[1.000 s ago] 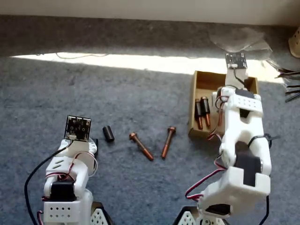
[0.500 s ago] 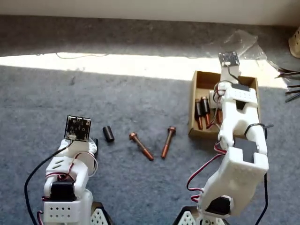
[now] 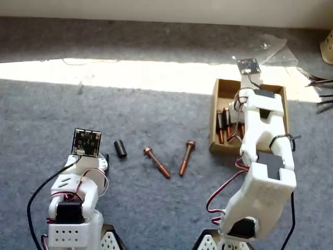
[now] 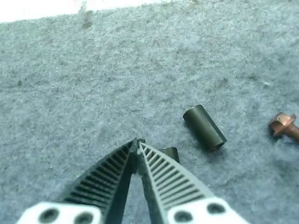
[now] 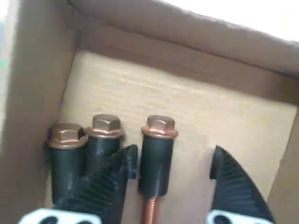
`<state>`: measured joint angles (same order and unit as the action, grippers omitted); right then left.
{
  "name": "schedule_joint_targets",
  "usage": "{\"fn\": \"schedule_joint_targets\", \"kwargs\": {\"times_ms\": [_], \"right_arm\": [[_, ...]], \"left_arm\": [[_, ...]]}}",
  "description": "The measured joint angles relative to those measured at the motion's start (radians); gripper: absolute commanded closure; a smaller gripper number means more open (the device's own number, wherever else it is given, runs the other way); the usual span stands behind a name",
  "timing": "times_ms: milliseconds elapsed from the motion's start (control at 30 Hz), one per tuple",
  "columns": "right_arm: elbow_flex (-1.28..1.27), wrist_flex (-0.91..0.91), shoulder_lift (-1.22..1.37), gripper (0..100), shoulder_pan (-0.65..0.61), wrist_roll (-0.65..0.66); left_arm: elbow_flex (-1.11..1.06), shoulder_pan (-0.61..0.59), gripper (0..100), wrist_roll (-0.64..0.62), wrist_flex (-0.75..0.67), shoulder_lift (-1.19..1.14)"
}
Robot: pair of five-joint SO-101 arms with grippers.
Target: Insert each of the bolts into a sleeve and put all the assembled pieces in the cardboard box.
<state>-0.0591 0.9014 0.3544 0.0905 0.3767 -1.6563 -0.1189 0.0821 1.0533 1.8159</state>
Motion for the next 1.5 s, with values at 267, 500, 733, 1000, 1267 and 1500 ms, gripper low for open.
{"fn": "schedule_joint_targets", "kwargs": {"times_ms": [267, 500, 733, 1000, 1267, 1500], "right_arm": [[0.321, 0.292, 0.000, 84.3, -0.026, 0.000], [0.655, 0.624, 0.000, 88.9, -0.143, 0.000], [0.916, 0.835, 0.000, 88.9, -0.327, -0.006], [1.037, 0.841, -0.087, 88.9, -0.489, -0.107], [0.893, 0.841, -0.407, 88.9, -0.671, -0.110], [0.620, 0.841, -0.689, 88.9, -0.718, -0.112]], "left_arm": [[0.000, 0.000, 99, 0.000, 0.000, 0.000], [0.005, 0.000, 99, 0.000, 0.000, 0.000], [0.103, 0.000, 99, 0.000, 0.140, 0.000], [0.186, -0.068, 99, 0.002, 0.218, 0.000], [0.201, -0.178, 99, 0.002, 0.218, 0.000], [0.163, -0.157, 99, -0.002, 0.178, 0.000]]}}
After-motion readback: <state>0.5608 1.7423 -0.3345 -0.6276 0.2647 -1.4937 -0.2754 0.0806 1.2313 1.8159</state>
